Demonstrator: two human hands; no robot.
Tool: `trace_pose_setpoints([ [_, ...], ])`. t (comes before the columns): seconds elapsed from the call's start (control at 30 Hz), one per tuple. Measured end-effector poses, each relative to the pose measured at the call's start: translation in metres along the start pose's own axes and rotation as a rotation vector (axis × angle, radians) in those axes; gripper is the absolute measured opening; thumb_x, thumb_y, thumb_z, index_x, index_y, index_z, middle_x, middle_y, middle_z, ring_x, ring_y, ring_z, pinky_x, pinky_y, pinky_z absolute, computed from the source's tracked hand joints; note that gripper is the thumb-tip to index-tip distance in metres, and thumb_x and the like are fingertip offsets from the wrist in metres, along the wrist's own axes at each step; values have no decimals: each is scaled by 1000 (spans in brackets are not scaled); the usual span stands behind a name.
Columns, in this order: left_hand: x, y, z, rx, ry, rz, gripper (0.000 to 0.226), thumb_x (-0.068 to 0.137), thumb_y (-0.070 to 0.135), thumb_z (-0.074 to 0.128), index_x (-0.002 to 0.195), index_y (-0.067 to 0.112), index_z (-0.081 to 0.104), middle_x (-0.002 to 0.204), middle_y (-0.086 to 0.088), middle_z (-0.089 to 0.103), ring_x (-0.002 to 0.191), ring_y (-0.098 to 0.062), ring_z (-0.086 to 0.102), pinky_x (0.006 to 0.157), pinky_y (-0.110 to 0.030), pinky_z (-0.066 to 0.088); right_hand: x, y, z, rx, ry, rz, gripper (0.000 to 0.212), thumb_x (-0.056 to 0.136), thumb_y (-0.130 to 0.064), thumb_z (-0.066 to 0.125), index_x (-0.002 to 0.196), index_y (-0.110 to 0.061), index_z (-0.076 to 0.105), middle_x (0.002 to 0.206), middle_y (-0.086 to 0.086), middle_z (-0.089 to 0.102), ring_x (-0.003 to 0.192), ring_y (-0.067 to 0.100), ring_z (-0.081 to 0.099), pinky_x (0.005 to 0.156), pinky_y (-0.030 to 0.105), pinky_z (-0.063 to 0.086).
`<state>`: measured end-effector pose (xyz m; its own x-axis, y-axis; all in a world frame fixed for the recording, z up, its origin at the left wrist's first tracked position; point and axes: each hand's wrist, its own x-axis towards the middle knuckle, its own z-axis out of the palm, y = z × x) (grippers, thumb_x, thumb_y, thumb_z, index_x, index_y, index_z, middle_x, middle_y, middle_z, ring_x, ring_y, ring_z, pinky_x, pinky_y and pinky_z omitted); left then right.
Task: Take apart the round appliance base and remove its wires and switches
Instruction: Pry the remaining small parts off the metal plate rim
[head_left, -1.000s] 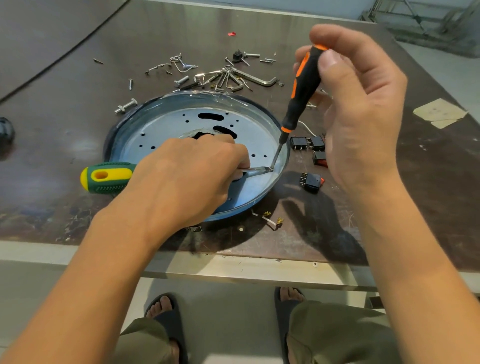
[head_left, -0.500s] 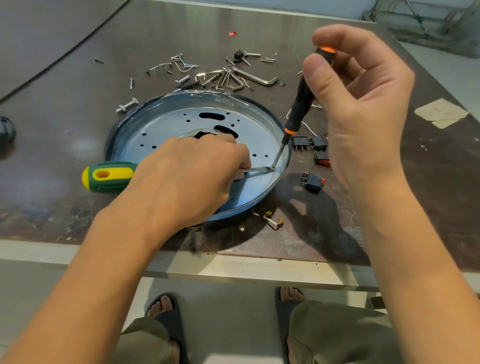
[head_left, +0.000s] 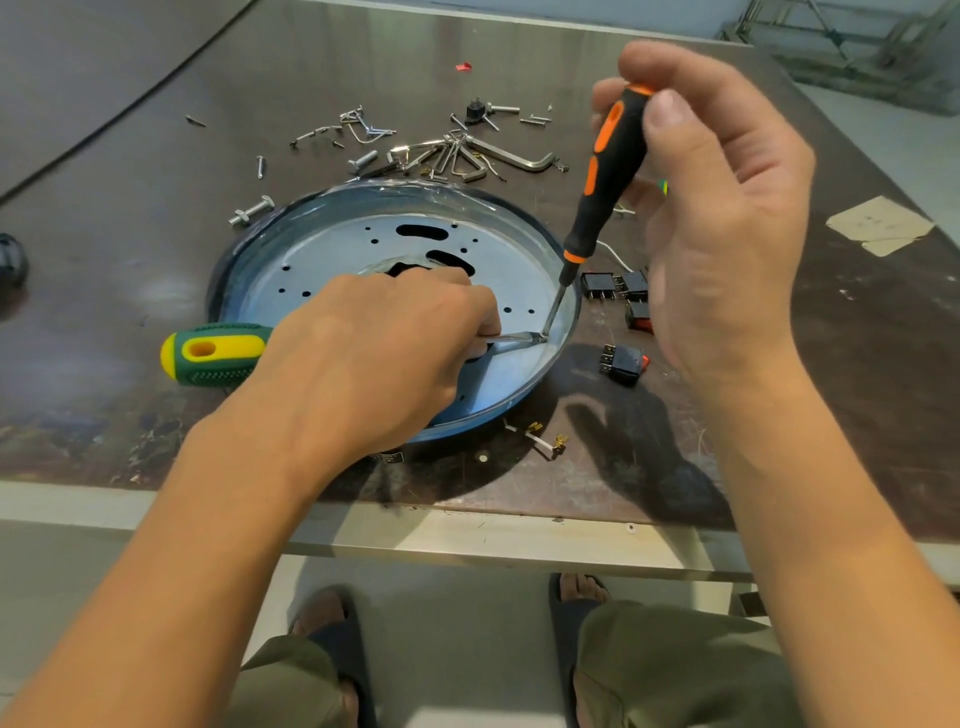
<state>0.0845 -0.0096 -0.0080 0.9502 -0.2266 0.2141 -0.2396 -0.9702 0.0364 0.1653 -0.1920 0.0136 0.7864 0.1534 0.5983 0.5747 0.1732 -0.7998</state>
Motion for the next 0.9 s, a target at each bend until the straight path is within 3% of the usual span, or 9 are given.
trace_pose_setpoints([
  [0.13, -1, 0, 1, -2, 4, 3, 19, 98, 27, 51, 112, 38, 58, 113, 13, 60, 87, -26, 62, 62, -39, 52, 1, 0, 2, -105, 6, -61, 24, 96, -4, 68, 118, 1, 63, 98, 3, 63, 89, 10, 60, 81, 30, 53],
  [0.3, 0, 0, 1, 6, 9, 13, 19, 98, 27, 50, 112, 38, 57, 114, 13, 60, 87, -25, 62, 60, -37, 48, -1, 0, 0, 0, 5, 6, 26, 102, -1, 48, 125, 3, 60, 108, 14, 68, 104, 21, 66, 82, 34, 52],
  [0.47, 0, 0, 1, 18, 4, 11, 20, 98, 27, 51, 113, 38, 57, 114, 13, 60, 86, -24, 62, 61, -39, 51, 0, -4, 5, -89, -19, -42, 17, 97, -7, 66, 113, -4, 63, 92, -2, 63, 85, 7, 58, 82, 29, 50],
  [0.63, 0, 1, 1, 22, 8, 2, 21, 97, 25, 53, 112, 38, 58, 114, 12, 60, 86, -24, 62, 60, -36, 48, -1, -3, 1, -12, -34, 6, 22, 104, -5, 50, 123, 1, 60, 101, 12, 66, 94, 22, 63, 80, 36, 53],
  [0.8, 1, -2, 1, 4, 0, -3, 18, 98, 30, 49, 113, 37, 57, 112, 12, 60, 87, -25, 62, 65, -41, 53, 0, -5, 4, -132, -57, -61, 21, 96, -8, 67, 117, -5, 63, 94, -2, 62, 87, 5, 57, 81, 30, 50],
  [0.9, 0, -1, 2, 5, 4, 6, 18, 99, 31, 48, 113, 37, 58, 112, 12, 61, 87, -25, 62, 65, -41, 53, 0, -3, 3, -101, -80, -58, 27, 98, -3, 62, 125, -3, 61, 102, 7, 66, 95, 14, 62, 87, 35, 53],
])
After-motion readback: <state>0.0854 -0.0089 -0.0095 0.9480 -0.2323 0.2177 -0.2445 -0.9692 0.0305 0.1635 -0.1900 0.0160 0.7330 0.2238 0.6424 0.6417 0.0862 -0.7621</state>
